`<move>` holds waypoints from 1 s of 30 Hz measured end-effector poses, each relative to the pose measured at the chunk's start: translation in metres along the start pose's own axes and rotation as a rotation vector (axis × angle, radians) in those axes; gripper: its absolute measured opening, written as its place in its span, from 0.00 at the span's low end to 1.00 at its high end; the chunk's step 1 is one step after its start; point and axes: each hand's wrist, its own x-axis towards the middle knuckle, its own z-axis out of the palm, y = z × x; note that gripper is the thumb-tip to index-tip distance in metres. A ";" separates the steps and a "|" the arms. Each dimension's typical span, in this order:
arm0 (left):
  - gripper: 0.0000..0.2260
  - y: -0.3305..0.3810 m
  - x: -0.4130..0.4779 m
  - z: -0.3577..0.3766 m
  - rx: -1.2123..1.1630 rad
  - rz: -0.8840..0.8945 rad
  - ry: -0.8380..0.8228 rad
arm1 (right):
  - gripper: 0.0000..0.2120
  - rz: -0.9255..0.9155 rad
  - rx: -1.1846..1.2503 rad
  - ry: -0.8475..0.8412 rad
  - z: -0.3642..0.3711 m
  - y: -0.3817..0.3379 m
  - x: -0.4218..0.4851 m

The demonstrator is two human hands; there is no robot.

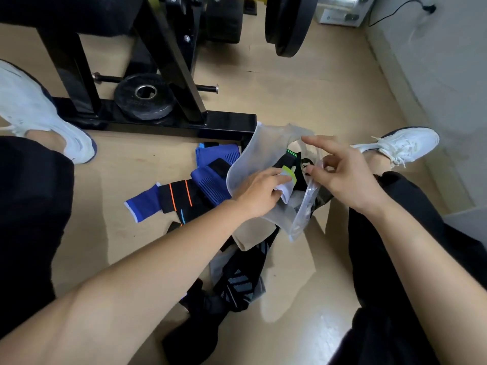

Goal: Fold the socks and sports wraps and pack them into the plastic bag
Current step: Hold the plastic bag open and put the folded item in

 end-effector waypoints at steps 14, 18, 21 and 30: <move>0.15 -0.075 -0.132 0.034 0.085 -0.092 0.149 | 0.21 0.007 -0.069 -0.012 0.037 -0.008 -0.022; 0.25 -0.072 -0.124 0.069 0.305 -0.057 -0.117 | 0.24 -0.028 -0.126 -0.061 0.039 -0.007 -0.041; 0.13 -0.073 -0.116 0.081 0.358 -0.035 -0.025 | 0.26 -0.051 -0.167 -0.078 0.040 -0.006 -0.055; 0.08 -0.054 -0.138 0.025 0.040 -0.071 0.070 | 0.13 -0.148 -0.234 -0.093 0.059 -0.035 -0.087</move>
